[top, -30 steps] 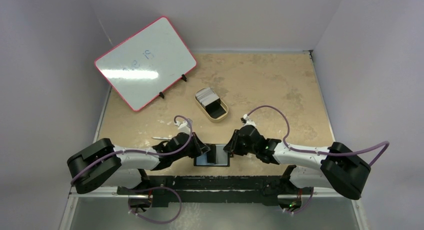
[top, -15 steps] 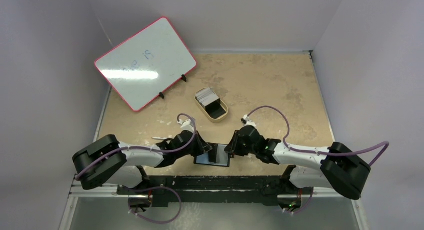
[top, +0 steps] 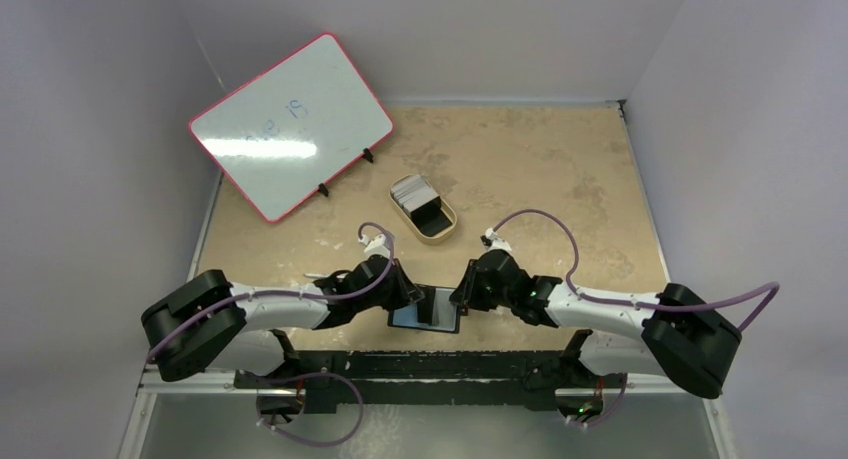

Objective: Put the credit cards into the card holder
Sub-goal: Insert the credit card into the card holder.

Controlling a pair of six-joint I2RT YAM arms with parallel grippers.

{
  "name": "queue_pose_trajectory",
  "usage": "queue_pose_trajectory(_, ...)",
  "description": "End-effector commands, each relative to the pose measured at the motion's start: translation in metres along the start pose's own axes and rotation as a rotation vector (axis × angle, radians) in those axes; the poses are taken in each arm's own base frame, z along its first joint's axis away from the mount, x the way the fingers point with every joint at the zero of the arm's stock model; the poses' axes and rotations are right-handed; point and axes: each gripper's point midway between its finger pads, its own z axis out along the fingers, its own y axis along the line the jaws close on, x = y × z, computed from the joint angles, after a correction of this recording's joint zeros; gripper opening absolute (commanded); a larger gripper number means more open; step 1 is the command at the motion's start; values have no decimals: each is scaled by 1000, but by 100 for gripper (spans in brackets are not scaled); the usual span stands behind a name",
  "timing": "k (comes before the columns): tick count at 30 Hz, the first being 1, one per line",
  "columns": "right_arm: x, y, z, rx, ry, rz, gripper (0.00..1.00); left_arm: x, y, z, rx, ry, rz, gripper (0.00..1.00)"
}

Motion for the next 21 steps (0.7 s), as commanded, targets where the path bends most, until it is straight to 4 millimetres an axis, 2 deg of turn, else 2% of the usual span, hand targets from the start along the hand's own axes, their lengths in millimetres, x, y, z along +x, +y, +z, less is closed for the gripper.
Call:
queue_pose_trajectory(1,-16,19,-3,-53,-59,-15,27,14,29,-4,-124,75,85,0)
queue_pose_trajectory(12,-17,18,-7,-56,-68,-18,27,23,31,1,-142,137,114,0)
queue_pose_trajectory(21,-19,15,-4,-34,-74,-16,28,15,40,1,-191,144,126,0)
